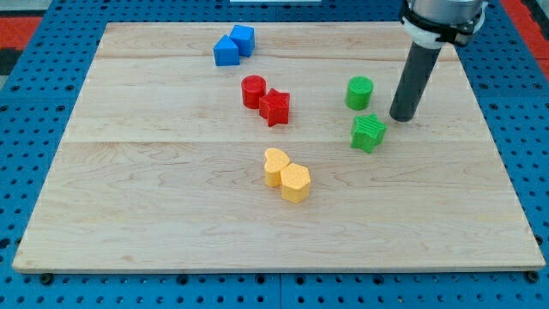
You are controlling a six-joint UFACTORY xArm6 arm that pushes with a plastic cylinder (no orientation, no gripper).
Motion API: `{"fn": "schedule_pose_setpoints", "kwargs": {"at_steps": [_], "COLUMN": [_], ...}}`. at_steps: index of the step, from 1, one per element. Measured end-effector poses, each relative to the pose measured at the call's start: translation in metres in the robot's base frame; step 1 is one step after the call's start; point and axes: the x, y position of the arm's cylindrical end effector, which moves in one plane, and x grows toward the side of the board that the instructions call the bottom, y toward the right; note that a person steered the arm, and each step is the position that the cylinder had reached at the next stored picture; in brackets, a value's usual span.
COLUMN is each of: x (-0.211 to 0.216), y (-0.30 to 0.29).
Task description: Separate the red circle from the red star
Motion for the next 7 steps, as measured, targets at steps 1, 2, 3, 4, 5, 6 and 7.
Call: {"fn": "schedule_pose_setpoints", "kwargs": {"at_steps": [1,2,3,4,5,6,7], "x": [-0.042,-0.115,-0.135,-0.111,-0.052,-0.046,-0.041], "y": [0.008,0.036,-0.07,-0.143,-0.177,-0.253,-0.284]}}
